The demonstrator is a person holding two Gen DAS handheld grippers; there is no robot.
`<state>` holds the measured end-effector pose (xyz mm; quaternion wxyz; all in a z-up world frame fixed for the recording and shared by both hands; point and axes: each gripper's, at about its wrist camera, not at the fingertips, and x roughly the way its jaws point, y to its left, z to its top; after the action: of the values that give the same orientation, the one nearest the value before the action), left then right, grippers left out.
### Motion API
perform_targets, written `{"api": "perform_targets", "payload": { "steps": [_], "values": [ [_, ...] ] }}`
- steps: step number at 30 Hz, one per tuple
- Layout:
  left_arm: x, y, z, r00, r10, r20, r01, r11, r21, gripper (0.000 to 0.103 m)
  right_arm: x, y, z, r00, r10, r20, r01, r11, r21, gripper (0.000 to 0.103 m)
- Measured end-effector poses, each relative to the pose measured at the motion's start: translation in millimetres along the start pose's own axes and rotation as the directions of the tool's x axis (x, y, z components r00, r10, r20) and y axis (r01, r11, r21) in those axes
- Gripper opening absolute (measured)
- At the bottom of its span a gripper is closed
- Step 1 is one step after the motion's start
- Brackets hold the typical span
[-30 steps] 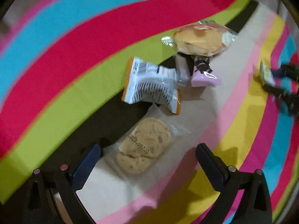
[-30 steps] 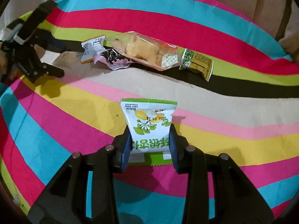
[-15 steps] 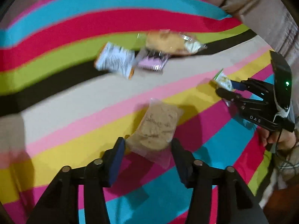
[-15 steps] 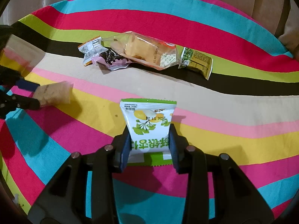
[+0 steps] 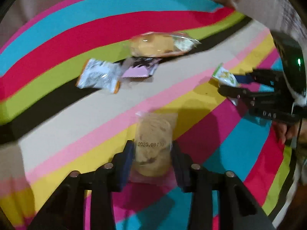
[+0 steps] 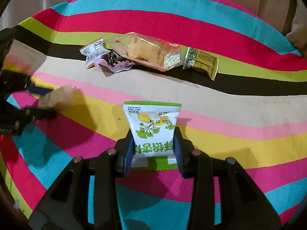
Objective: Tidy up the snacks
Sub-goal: 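Grasp the clear cookie packet with the left tool while the right tool holds the snack bag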
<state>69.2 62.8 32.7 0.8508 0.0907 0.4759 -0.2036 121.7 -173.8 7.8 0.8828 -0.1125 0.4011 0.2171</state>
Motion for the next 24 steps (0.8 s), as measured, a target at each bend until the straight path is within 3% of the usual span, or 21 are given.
{"api": "perform_targets", "payload": {
  "steps": [6, 9, 12, 13, 16, 19, 21, 23, 24],
  "values": [
    [-11, -8, -26, 0.998, 0.045, 0.035, -0.037, 0.977, -0.212, 0.039, 0, 0, 0, 1.0, 0.004, -0.001, -0.004, 1.0, 0.006, 0.042],
    [-9, -20, -29, 0.99, 0.135, 0.045, -0.122, 0.969, -0.216, 0.041, 0, -1, 1, 1.0, 0.009, -0.002, -0.009, 1.0, 0.01, 0.042],
    [2, -27, -28, 0.984, 0.174, 0.047, -0.161, 0.965, -0.205, 0.06, 0, -2, 1, 1.0, 0.019, -0.004, -0.019, 1.0, 0.02, 0.043],
    [12, -28, -25, 0.982, 0.186, 0.047, -0.173, 0.964, -0.202, 0.072, 0, -3, 1, 1.0, 0.021, -0.004, -0.021, 1.0, 0.023, 0.043],
    [21, -27, -23, 0.981, 0.188, 0.056, -0.171, 0.96, -0.221, 0.077, 1, -4, 1, 1.0, 0.028, -0.005, -0.028, 0.999, 0.03, 0.043],
    [25, -31, -24, 0.977, 0.202, 0.068, -0.181, 0.956, -0.231, 0.076, 0, -5, 1, 0.999, 0.032, -0.004, -0.032, 0.999, 0.034, 0.043],
    [26, -33, -26, 0.973, 0.213, 0.084, -0.187, 0.951, -0.247, 0.07, 0, -5, 1, 0.999, 0.032, -0.004, -0.032, 0.999, 0.033, 0.042],
    [22, -36, -27, 0.97, 0.226, 0.089, -0.196, 0.945, -0.263, 0.04, 0, -4, 1, 1.0, 0.025, -0.004, -0.025, 0.999, 0.027, 0.041],
    [20, -37, -27, 0.97, 0.23, 0.082, -0.2, 0.941, -0.275, 0.039, 0, -4, 1, 1.0, 0.023, -0.004, -0.023, 0.999, 0.025, 0.041]
  ]
}}
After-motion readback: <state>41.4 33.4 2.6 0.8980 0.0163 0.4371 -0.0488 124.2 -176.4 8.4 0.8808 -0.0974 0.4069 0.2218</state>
